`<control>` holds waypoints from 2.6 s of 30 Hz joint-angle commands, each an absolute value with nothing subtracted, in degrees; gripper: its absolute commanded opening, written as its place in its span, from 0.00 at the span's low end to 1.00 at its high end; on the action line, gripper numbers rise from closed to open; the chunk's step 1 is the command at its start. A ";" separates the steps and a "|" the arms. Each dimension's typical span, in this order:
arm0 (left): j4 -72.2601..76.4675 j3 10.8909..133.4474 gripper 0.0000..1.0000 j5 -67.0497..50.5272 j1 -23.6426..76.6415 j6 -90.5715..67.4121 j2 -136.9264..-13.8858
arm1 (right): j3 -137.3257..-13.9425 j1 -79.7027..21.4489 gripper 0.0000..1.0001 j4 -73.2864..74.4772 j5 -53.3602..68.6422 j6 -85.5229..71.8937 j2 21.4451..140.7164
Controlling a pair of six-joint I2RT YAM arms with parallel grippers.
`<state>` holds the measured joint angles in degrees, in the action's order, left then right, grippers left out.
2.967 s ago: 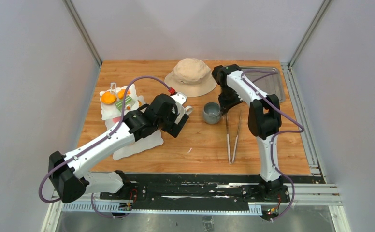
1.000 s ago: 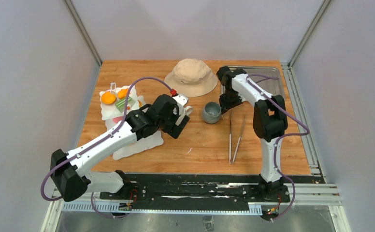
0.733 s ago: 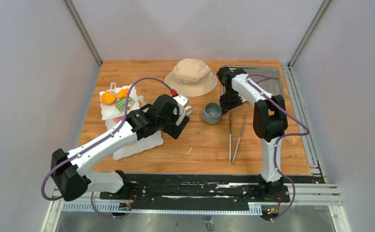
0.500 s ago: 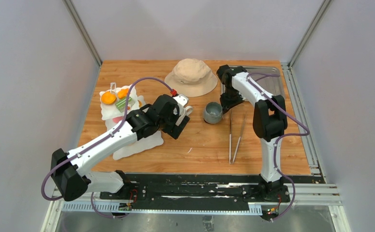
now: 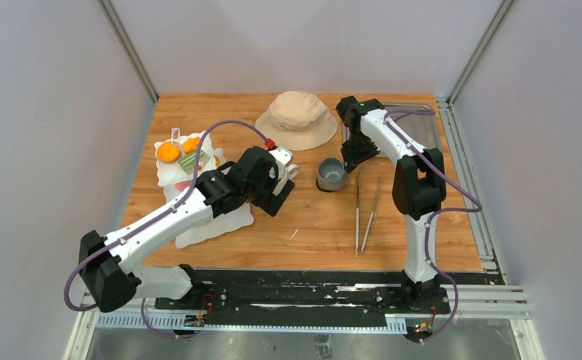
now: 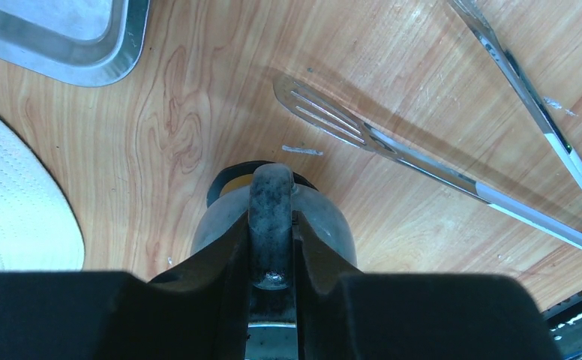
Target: Serve the afternoon tea
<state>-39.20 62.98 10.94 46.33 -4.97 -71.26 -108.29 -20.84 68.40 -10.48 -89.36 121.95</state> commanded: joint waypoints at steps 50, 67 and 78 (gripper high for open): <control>-39.41 62.61 0.98 10.11 46.76 -5.14 -70.02 | -108.60 -19.51 0.27 62.56 -5.62 -80.42 122.12; -39.39 62.64 0.98 9.76 46.78 -5.45 -69.53 | -105.93 -19.53 0.33 56.82 -4.12 -76.48 119.67; -39.61 62.59 0.98 10.25 46.85 -5.27 -69.26 | -104.74 -19.34 0.33 55.25 -3.34 -73.28 116.67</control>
